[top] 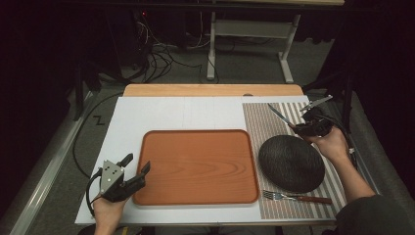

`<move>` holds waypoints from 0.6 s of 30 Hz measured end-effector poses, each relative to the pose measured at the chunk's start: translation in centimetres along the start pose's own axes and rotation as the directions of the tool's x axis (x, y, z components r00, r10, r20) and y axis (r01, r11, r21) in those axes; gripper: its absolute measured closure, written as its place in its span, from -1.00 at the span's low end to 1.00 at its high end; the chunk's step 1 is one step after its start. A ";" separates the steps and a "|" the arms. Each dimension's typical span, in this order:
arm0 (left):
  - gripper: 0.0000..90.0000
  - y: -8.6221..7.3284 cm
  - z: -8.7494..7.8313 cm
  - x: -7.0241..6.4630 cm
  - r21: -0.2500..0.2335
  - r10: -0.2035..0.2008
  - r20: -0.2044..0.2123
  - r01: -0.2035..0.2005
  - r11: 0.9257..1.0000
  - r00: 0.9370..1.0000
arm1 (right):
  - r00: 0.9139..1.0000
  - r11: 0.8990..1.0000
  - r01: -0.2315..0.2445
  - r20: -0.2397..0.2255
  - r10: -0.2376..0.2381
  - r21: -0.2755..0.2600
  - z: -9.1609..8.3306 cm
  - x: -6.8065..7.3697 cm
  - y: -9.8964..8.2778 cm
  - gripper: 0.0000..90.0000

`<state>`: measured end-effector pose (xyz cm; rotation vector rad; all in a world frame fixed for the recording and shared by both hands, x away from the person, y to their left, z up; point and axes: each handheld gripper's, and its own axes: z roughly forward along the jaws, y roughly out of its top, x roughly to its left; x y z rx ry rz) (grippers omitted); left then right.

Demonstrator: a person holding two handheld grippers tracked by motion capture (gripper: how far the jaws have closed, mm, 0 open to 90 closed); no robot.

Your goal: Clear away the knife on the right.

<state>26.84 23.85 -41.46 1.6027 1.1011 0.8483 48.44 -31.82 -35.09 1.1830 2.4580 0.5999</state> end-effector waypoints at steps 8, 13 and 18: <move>-0.21 0.0 0.0 -0.1 -0.002 0.011 0.002 -0.011 1.000 1.000 | 0.999 1.000 0.025 -0.039 -0.025 -0.007 -1.4 2.5 0.2 0.74; -0.21 0.0 0.1 -0.2 0.005 0.020 0.005 -0.020 1.000 1.000 | 0.998 0.999 0.032 -0.055 -0.032 -0.005 -1.6 3.3 0.2 0.74; -0.21 0.0 0.1 -0.1 0.005 0.017 0.005 -0.017 1.000 1.000 | 0.996 0.999 0.045 -0.081 -0.046 -0.006 -1.7 4.3 0.2 0.74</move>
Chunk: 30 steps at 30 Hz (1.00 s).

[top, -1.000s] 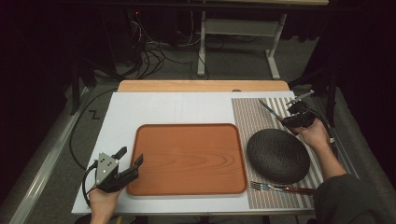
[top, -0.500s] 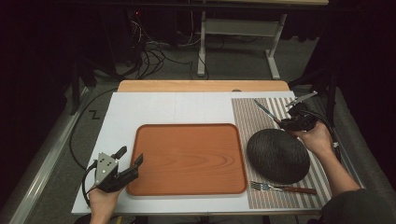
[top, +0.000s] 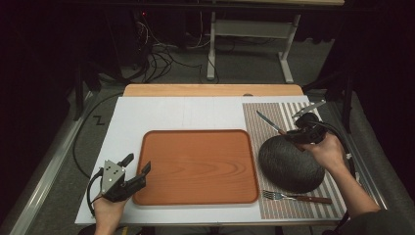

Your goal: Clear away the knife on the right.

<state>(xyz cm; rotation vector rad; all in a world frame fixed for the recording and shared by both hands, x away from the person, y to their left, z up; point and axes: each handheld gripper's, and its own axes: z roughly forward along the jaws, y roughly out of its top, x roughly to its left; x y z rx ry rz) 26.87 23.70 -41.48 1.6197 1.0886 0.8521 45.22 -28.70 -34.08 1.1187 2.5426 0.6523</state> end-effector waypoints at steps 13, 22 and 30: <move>-0.20 0.0 0.0 0.0 0.000 -0.002 0.003 0.002 1.000 1.000 | 0.998 0.999 0.031 -0.046 -0.032 -0.023 -0.8 2.4 -0.2 0.74; -0.20 0.0 0.1 0.1 0.003 -0.004 0.006 0.004 1.000 1.000 | 0.996 0.999 0.038 -0.081 -0.040 -0.024 -0.5 4.0 -0.9 0.74; -0.20 0.0 0.1 0.1 0.002 -0.005 0.008 0.005 1.000 1.000 | 0.993 0.999 0.038 -0.107 -0.040 -0.022 0.0 5.9 -0.9 0.74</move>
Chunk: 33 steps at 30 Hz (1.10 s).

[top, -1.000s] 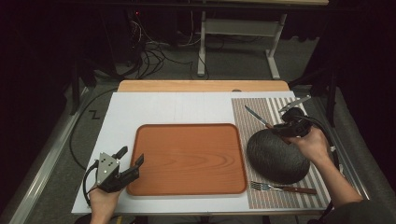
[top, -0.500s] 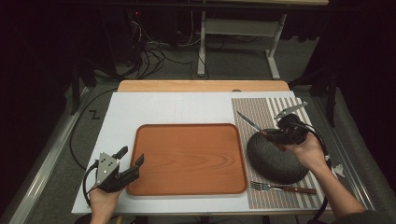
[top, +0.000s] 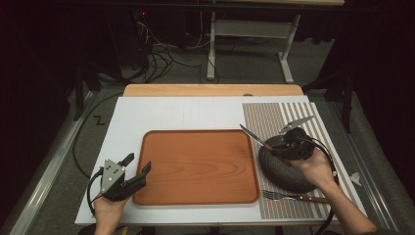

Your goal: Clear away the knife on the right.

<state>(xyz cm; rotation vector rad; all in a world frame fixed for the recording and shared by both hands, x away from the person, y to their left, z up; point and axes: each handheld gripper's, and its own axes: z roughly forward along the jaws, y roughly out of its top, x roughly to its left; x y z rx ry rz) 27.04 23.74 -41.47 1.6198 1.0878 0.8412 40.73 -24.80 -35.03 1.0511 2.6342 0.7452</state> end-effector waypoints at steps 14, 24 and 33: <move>-0.20 0.0 0.0 0.0 0.002 0.001 -0.001 -0.001 1.000 1.000 | 0.999 1.000 0.029 -0.037 -0.029 0.007 1.0 2.6 0.7 0.74; -0.20 0.0 0.0 0.0 0.003 0.002 0.000 -0.002 1.000 1.000 | 0.996 0.999 0.039 -0.076 -0.037 0.032 2.9 4.2 1.2 0.74; -0.20 0.0 0.0 0.0 0.002 0.002 -0.001 -0.002 1.000 1.000 | 0.995 0.997 0.057 -0.089 -0.052 0.057 4.2 5.5 1.9 0.74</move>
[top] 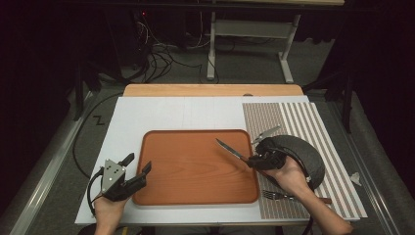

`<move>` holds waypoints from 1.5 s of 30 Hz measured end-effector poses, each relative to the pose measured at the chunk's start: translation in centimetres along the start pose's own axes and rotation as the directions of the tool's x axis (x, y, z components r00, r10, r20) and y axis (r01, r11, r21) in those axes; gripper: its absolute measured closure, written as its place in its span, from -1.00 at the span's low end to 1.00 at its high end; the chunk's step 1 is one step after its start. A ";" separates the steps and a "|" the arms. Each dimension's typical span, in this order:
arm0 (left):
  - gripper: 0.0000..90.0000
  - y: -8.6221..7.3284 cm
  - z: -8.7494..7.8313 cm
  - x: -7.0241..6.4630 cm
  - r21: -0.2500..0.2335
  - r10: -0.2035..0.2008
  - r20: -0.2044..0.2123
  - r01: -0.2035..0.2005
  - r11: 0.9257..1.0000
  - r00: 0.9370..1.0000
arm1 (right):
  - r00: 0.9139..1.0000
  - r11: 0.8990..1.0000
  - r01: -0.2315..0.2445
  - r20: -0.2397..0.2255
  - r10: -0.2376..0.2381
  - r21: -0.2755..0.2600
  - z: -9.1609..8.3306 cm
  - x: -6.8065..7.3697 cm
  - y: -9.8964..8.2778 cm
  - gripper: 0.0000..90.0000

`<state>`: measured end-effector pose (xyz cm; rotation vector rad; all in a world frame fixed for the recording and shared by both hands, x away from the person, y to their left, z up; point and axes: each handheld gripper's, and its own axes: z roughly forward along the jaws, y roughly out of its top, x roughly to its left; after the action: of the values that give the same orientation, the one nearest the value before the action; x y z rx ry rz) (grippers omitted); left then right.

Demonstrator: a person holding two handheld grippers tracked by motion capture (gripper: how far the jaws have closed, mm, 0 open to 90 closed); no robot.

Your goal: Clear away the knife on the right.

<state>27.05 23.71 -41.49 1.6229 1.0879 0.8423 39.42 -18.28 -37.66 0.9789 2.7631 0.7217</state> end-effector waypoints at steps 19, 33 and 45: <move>-0.20 0.0 0.0 0.0 -0.006 -0.001 -0.006 0.001 1.000 1.000 | 1.000 0.998 0.019 -0.019 -0.018 0.055 2.9 1.8 1.0 0.74; -0.21 0.0 -0.1 0.0 -0.008 -0.003 -0.010 0.003 1.000 1.000 | 0.999 0.998 0.012 -0.038 -0.009 0.068 3.9 2.2 0.8 0.72; -0.21 0.0 -0.1 0.0 -0.011 -0.007 -0.005 0.007 1.000 1.000 | 1.000 0.999 -0.009 0.011 0.009 0.051 3.8 1.6 0.5 0.55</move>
<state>26.94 23.74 -41.43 1.6075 1.0899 0.8463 39.43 -15.42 -40.68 1.0022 2.7826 0.6484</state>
